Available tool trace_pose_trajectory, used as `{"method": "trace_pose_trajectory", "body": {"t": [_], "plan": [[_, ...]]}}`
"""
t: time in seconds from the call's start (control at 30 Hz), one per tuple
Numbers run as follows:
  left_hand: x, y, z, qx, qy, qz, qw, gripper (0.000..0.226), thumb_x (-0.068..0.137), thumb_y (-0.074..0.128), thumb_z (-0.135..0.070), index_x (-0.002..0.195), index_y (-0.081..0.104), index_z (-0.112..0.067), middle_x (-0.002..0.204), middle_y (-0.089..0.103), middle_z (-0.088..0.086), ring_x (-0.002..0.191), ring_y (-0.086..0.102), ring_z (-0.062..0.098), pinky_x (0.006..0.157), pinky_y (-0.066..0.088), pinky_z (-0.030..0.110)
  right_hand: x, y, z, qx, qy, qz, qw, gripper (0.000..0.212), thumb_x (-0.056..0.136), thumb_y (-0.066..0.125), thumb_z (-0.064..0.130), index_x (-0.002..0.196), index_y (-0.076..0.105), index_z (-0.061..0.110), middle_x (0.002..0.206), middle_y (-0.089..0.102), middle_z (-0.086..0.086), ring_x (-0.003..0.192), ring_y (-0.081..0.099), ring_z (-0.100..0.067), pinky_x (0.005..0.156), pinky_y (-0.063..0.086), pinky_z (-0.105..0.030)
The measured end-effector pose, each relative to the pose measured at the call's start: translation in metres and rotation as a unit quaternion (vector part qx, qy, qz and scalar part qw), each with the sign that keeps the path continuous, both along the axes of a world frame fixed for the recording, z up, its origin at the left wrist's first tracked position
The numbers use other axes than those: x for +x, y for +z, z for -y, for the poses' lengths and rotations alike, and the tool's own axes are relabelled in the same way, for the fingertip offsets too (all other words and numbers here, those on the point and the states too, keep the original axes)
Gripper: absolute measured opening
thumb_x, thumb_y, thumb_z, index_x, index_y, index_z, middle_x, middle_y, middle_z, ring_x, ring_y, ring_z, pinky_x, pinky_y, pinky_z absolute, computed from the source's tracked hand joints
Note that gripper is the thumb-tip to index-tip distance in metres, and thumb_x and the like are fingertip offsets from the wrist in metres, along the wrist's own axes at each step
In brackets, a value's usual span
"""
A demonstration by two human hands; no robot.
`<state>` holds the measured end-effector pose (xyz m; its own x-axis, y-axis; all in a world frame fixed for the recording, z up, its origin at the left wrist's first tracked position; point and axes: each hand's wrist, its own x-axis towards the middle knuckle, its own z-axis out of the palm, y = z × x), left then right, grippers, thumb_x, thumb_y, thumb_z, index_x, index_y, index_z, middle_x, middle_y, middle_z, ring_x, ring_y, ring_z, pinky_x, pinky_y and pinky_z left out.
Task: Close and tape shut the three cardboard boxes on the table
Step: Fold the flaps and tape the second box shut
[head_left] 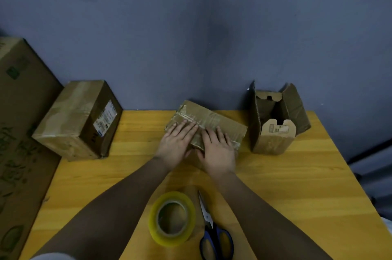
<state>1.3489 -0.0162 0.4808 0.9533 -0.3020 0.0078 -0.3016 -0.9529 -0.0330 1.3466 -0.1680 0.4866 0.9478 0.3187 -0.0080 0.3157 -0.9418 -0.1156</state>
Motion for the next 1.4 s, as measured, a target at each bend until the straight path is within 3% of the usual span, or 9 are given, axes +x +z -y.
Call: {"method": "trace_pose_trajectory", "body": {"t": [0.17,0.27,0.37,0.5,0.7,0.87,0.97,1.2,1.4], "plan": [[-0.003,0.001,0.006,0.008,0.029,-0.017,0.999,0.076,0.096,0.041,-0.041,0.152,-0.008,-0.021,0.161,-0.008,-0.003,0.147,-0.01,0.018,0.118,-0.006,0.037,-0.001,0.002,-0.003,0.036,-0.017,-0.002,0.999,0.064,0.094,0.047,0.047,0.149,0.027,0.022,0.156,0.027,0.0,0.148,0.013,-0.023,0.119,0.009,-0.042],[-0.018,0.0,0.018,-0.161,0.157,-0.003,0.974,0.093,0.088,0.056,-0.041,0.152,-0.008,-0.019,0.16,-0.008,0.003,0.147,-0.009,0.022,0.117,-0.004,0.042,0.005,0.019,0.009,0.115,-0.037,0.0,0.993,0.059,0.094,0.042,0.057,0.143,0.037,0.025,0.15,0.036,0.003,0.141,0.028,-0.017,0.115,0.021,-0.04],[-0.041,0.007,0.042,-0.476,0.367,0.019,0.799,0.091,0.084,0.069,-0.027,0.152,0.009,-0.018,0.157,0.012,0.008,0.145,0.013,0.027,0.116,0.017,0.042,0.03,0.038,0.035,0.172,-0.098,0.055,0.979,0.051,0.097,0.045,0.045,0.142,0.04,0.021,0.147,0.04,0.0,0.136,0.035,-0.017,0.112,0.027,-0.039],[-0.049,0.014,0.077,-0.678,0.478,-0.204,0.52,0.082,0.092,0.057,-0.037,0.153,0.007,-0.013,0.152,0.027,0.013,0.137,0.032,0.032,0.111,0.028,0.041,0.069,0.045,0.051,0.099,-0.122,-0.111,0.981,0.055,0.099,0.041,0.045,0.146,0.034,0.018,0.147,0.041,-0.008,0.134,0.04,-0.028,0.109,0.035,-0.044],[-0.033,0.021,0.103,-0.764,0.471,-0.21,0.389,0.082,0.088,0.062,-0.038,0.149,0.011,-0.019,0.138,0.044,0.012,0.121,0.049,0.031,0.101,0.044,0.043,0.077,0.044,0.048,0.112,-0.135,-0.204,0.963,0.054,0.097,0.041,0.052,0.134,0.051,0.013,0.13,0.057,-0.011,0.115,0.056,-0.03,0.092,0.047,-0.038],[-0.025,0.016,0.073,-0.731,0.451,-0.188,0.476,0.105,0.058,0.059,-0.064,0.149,0.015,-0.036,0.145,0.039,0.009,0.123,0.048,0.034,0.103,0.043,0.05,0.067,0.045,0.046,0.317,-0.176,-0.331,0.871,0.081,0.085,0.058,0.06,0.146,0.035,0.011,0.143,0.045,-0.01,0.124,0.049,-0.029,0.101,0.042,-0.038],[-0.026,0.039,0.047,-0.74,0.418,-0.15,0.506,0.069,0.088,0.059,-0.045,0.145,0.027,-0.026,0.138,0.048,0.008,0.12,0.051,0.032,0.101,0.044,0.043,0.058,0.047,0.027,0.41,-0.217,-0.364,0.807,0.083,0.085,0.059,0.058,0.144,0.026,0.01,0.139,0.046,-0.013,0.122,0.049,-0.032,0.099,0.041,-0.039],[-0.028,0.039,-0.003,-0.708,0.36,-0.146,0.589,0.049,0.095,0.056,-0.021,0.14,0.038,-0.014,0.129,0.056,0.007,0.108,0.056,0.022,0.091,0.046,0.032,0.03,0.029,-0.03,0.28,-0.2,-0.214,0.914,0.051,0.1,0.038,0.046,0.137,0.03,0.012,0.137,0.049,-0.018,0.121,0.05,-0.037,0.098,0.042,-0.042],[-0.036,0.027,-0.014,-0.702,0.348,-0.161,0.601,0.045,0.102,0.04,-0.015,0.146,0.031,-0.019,0.135,0.05,0.008,0.122,0.051,0.03,0.099,0.042,0.035,-0.006,0.004,-0.062,0.034,0.004,-0.025,0.999,0.08,0.084,-0.017,0.064,0.152,-0.006,0.025,0.158,-0.019,0.005,0.146,-0.019,-0.017,0.121,-0.002,-0.045]]}}
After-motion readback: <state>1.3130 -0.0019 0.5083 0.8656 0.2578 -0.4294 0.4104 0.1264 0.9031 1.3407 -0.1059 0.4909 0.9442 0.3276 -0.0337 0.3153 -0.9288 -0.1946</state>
